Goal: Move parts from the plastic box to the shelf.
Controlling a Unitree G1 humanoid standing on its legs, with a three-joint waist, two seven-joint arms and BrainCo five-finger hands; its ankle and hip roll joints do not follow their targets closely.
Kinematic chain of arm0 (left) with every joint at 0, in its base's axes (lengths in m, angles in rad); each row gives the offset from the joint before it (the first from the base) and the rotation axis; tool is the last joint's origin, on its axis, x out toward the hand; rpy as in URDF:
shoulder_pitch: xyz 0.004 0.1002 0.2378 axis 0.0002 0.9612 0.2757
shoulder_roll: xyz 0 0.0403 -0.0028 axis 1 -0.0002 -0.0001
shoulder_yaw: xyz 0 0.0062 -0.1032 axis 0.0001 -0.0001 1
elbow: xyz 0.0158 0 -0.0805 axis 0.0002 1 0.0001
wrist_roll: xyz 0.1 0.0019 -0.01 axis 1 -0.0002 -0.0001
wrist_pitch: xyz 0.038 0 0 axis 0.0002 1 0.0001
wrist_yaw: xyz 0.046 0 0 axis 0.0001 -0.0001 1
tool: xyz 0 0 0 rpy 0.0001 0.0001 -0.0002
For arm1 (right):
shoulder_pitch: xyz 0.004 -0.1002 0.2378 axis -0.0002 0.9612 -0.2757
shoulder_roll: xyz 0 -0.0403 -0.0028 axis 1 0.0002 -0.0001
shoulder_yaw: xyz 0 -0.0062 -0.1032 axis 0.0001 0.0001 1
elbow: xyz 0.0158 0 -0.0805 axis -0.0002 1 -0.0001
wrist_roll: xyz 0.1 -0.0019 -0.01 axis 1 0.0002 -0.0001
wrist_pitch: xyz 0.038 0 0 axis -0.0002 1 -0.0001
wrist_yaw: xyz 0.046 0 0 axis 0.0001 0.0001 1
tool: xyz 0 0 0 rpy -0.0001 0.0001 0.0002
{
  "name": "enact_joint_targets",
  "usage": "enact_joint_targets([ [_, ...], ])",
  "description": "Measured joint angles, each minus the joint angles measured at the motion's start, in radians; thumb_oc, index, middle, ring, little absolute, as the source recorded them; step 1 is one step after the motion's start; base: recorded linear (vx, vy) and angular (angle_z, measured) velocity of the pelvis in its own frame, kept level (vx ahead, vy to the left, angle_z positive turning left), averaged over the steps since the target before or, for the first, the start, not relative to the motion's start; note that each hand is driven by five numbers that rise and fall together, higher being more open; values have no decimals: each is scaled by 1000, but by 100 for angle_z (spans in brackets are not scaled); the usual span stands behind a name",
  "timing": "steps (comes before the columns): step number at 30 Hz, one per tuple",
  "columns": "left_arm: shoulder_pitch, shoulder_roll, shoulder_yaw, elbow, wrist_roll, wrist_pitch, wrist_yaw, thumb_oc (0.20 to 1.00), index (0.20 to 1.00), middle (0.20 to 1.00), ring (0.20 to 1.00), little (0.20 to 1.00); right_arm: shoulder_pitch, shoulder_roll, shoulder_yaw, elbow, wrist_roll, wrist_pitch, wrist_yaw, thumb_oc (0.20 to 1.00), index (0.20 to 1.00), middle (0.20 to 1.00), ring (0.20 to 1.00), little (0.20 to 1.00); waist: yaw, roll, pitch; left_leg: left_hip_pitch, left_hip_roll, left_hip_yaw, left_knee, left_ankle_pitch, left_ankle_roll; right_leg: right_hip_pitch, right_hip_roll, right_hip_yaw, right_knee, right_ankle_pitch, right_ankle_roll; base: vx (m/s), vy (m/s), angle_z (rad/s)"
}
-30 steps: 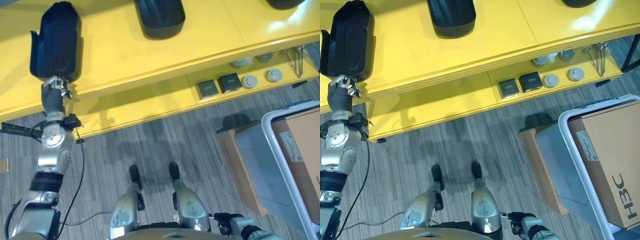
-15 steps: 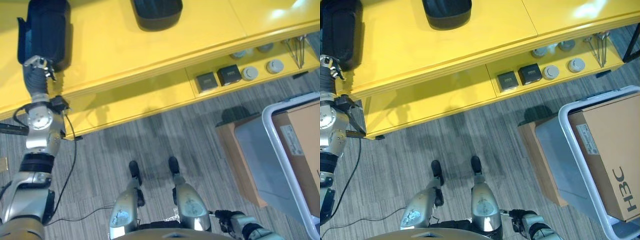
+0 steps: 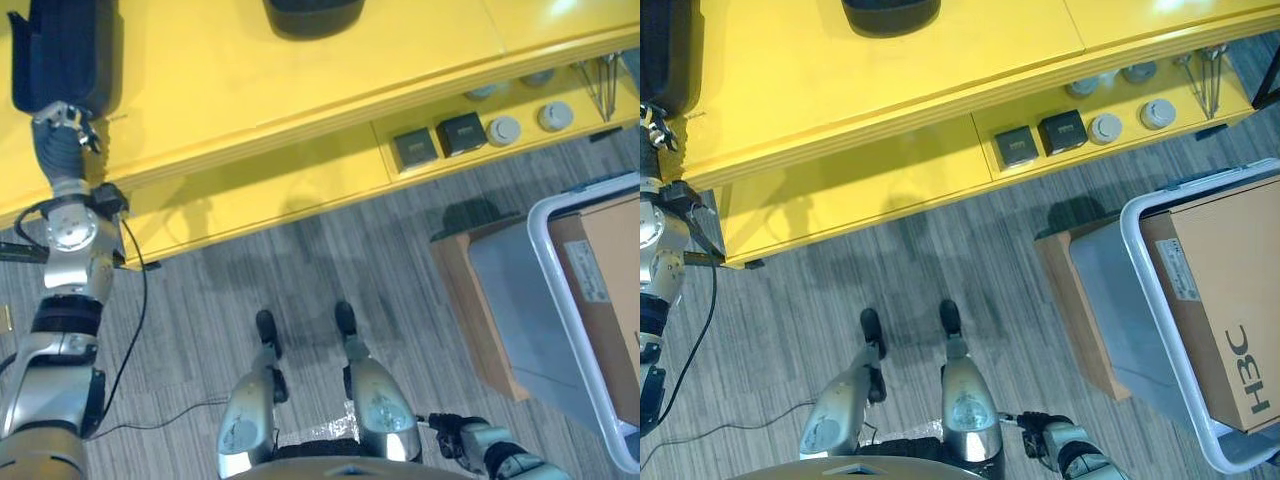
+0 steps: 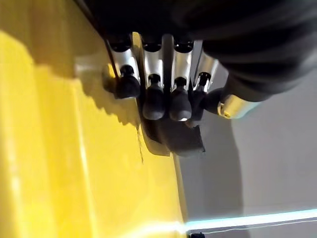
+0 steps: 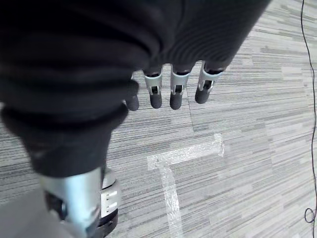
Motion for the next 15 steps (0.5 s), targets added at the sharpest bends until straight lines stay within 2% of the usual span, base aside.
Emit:
enact_joint_targets([
  [4,35,-13,-10,-63,2,-1,-15,200,200,200,200,200,-1,4,0,-5,-1,-2,-2,1000,1000,1000,1000,1000,3,0,0,15,1,-3,0,3,0,19,1,-8,0,0,0,-61,-61,4],
  [5,50,-21,-11,-84,2,-4,-15,250,250,250,250,250,-1,4,0,-4,-1,-2,-4,1000,1000,1000,1000,1000,4,0,0,23,1,-3,-1,2,0,26,1,-8,0,0,0,-58,-56,3],
  [7,90,-41,-3,-123,3,-4,-12,667,667,667,667,667,-7,7,-1,-3,-1,0,-6,1000,1000,1000,1000,1000,10,-1,-1,43,1,-6,-1,1,-2,48,1,-11,0,-3,0,-58,-68,3],
  [8,157,-80,8,-195,5,-14,-11,1000,1000,1000,1000,1000,-8,13,-6,-4,-1,1,-9,1000,1000,1000,1000,1000,14,-2,-1,70,2,-6,-6,-5,-5,75,0,-13,0,-9,-1,-33,-70,5],
  [11,269,-129,4,-276,24,-18,4,1000,1000,1000,1000,1000,-11,30,-18,-2,-1,2,-18,1000,1000,1000,1000,1000,29,-3,-8,117,4,-23,-6,-13,-14,130,1,-32,-1,-26,-4,-12,-59,17],
  [15,392,-201,9,-303,58,-18,33,1000,1000,1000,1000,1000,10,45,-46,27,-2,1,-20,1000,1000,1000,1000,1000,64,-13,-98,139,5,-33,-6,-18,-15,160,0,-62,-1,-38,-9,4,-48,14],
])
